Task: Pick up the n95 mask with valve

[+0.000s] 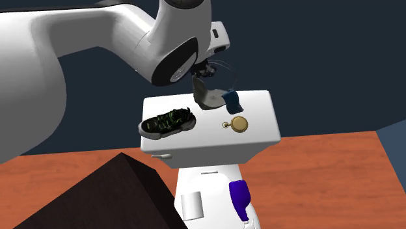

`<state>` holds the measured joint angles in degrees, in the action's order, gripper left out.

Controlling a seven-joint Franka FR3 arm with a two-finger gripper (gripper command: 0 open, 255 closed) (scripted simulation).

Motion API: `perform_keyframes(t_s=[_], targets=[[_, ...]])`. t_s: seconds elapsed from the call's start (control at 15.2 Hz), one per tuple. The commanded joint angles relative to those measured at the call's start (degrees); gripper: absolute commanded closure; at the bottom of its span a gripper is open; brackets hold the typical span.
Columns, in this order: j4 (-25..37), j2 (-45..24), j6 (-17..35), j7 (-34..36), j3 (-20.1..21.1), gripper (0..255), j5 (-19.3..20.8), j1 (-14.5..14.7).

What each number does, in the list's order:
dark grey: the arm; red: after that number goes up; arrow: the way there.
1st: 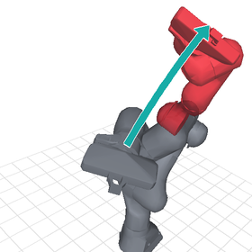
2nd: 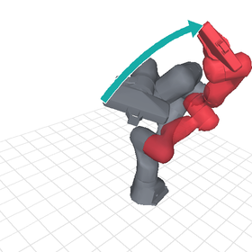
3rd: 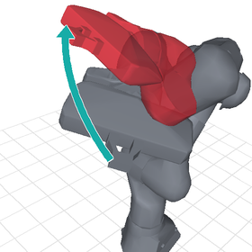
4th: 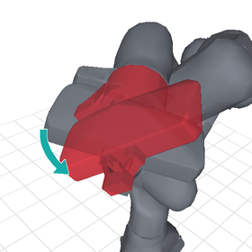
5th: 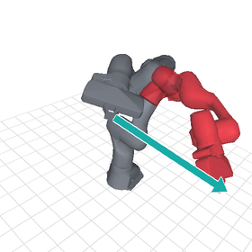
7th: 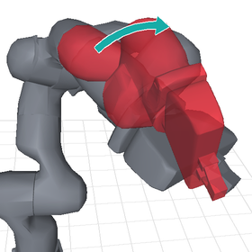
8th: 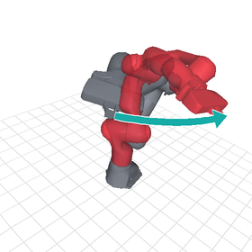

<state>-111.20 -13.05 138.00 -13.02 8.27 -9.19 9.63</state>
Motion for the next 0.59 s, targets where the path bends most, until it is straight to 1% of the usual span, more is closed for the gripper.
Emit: perform_keyframes(t_s=[0.0, 0.4, 0.53], targets=[[0.88, 0.64, -1.50, 0.26, -0.03, 255, 0.12, 0.00], [3.28, 2.43, -5.65, 0.88, -0.10, 255, 0.37, -0.07], [3.34, 2.48, -5.76, 0.89, -0.10, 255, 0.38, -0.07]])
